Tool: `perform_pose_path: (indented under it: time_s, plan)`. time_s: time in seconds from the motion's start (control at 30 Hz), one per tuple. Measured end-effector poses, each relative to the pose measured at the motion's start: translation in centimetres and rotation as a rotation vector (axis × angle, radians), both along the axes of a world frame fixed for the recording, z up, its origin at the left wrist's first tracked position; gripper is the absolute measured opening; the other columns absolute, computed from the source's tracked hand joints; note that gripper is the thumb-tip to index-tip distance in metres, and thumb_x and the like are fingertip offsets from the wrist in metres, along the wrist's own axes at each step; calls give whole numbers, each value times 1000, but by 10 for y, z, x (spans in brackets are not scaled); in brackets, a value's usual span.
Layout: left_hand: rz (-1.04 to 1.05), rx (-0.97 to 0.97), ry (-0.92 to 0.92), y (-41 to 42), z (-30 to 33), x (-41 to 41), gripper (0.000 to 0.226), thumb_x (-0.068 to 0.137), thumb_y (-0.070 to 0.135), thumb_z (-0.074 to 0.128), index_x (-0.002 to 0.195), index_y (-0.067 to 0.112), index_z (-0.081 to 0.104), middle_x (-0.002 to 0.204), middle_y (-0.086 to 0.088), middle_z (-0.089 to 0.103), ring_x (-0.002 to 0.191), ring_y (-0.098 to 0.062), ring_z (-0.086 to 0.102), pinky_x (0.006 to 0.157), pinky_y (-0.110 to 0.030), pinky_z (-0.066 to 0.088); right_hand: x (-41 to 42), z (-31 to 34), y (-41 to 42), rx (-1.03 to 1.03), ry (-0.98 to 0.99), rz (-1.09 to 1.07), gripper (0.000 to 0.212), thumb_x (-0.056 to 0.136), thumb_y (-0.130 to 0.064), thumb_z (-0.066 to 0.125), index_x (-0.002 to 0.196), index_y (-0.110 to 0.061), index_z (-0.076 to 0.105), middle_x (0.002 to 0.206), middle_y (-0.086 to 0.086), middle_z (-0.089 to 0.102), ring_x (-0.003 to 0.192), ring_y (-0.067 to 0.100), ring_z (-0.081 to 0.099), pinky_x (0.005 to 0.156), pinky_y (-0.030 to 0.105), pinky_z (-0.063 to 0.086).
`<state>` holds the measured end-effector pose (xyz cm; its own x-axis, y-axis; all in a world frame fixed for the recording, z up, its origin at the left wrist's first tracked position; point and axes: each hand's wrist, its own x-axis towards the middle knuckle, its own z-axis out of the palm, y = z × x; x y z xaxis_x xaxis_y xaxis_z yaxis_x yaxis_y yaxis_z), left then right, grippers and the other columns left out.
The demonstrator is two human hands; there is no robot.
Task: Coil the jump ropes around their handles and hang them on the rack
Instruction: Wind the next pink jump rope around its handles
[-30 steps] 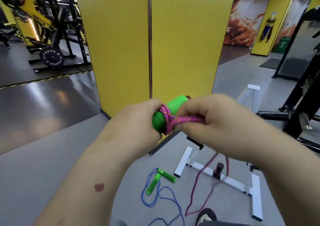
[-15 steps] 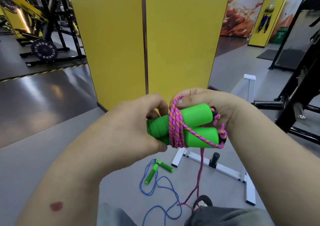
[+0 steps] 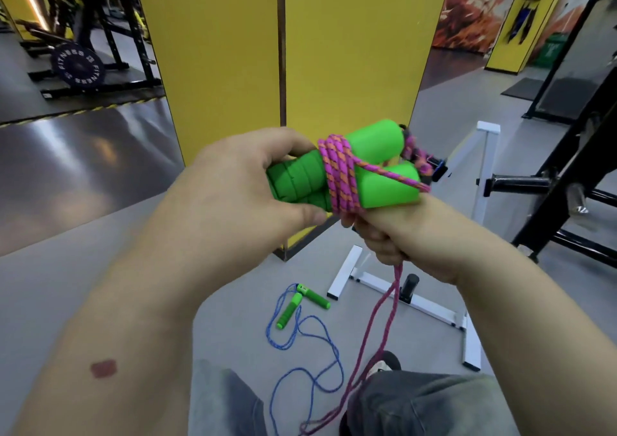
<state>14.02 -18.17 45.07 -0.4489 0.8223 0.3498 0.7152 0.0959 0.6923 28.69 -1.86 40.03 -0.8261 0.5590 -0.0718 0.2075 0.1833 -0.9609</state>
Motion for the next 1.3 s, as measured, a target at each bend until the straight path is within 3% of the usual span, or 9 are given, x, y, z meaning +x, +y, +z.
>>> perform_pose_path:
  time_s: [0.1, 0.27, 0.53, 0.63, 0.77, 0.97, 1.07, 1.17, 1.3]
  plan:
    - [80, -5, 21, 1, -2, -6, 42, 68, 32, 92, 85, 56, 62, 100, 38, 55, 88, 11, 55, 62, -19, 44, 3, 11, -18, 369, -182, 24, 28, 99, -47, 50, 90, -25, 65, 59, -6, 41, 54, 15, 37, 54, 34, 32]
    - [114, -13, 51, 1, -1, -7, 42, 69, 30, 91, 103, 45, 72, 88, 27, 63, 76, 6, 58, 50, -15, 38, 17, 36, -40, 750, -228, 11, 37, 97, -44, 50, 81, -12, 59, 63, 8, 42, 55, 18, 41, 58, 45, 42]
    - [46, -181, 317, 1, 0, 5, 40, 74, 28, 87, 105, 47, 72, 94, 10, 61, 89, -9, 53, 74, -30, 40, 34, 79, -56, 1003, -22, 48, 12, 76, -22, 77, 77, -34, 75, 64, -16, 63, 64, 6, 60, 56, 15, 45]
    - [-81, -232, 322, 3, -5, 10, 49, 71, 28, 89, 110, 50, 71, 93, 15, 61, 91, -3, 52, 75, -26, 40, 28, 92, -38, 890, 85, 95, 13, 71, -27, 86, 80, -31, 77, 71, -13, 70, 63, 6, 65, 54, 16, 48]
    - [-140, -145, 177, -3, -5, 4, 52, 66, 27, 92, 106, 53, 72, 95, 24, 65, 94, 3, 57, 71, -17, 42, 12, 77, 2, 348, 192, 173, 18, 64, -21, 86, 78, -16, 78, 66, 1, 70, 57, 10, 62, 51, 21, 50]
    - [-281, 6, -261, -8, -5, -8, 55, 52, 19, 100, 97, 43, 78, 93, 9, 79, 84, -9, 75, 74, -22, 59, -6, 15, 23, -287, 252, 40, 15, 86, -11, 70, 72, -18, 71, 63, 6, 61, 48, 12, 52, 47, 22, 42]
    - [-146, 69, -332, -3, -8, -11, 59, 55, 11, 100, 101, 35, 71, 86, 2, 77, 68, -17, 75, 61, -26, 60, -12, -3, 1, -25, 79, 49, 29, 85, -16, 62, 61, -25, 48, 56, -3, 34, 49, 11, 25, 49, 26, 20]
    - [87, 83, -244, 5, -15, -13, 55, 60, 24, 99, 97, 41, 62, 81, 5, 71, 57, -13, 68, 55, -33, 52, -9, 9, -28, 478, -118, 48, 29, 100, -40, 53, 80, -21, 65, 58, -6, 43, 52, 13, 40, 50, 39, 40]
    - [242, 27, -60, 7, -18, -13, 43, 68, 33, 93, 96, 43, 62, 91, 15, 66, 74, -1, 58, 55, -15, 37, 11, 39, -47, 853, -207, 40, 33, 94, -51, 49, 83, -21, 60, 66, -2, 51, 60, 14, 48, 58, 37, 42]
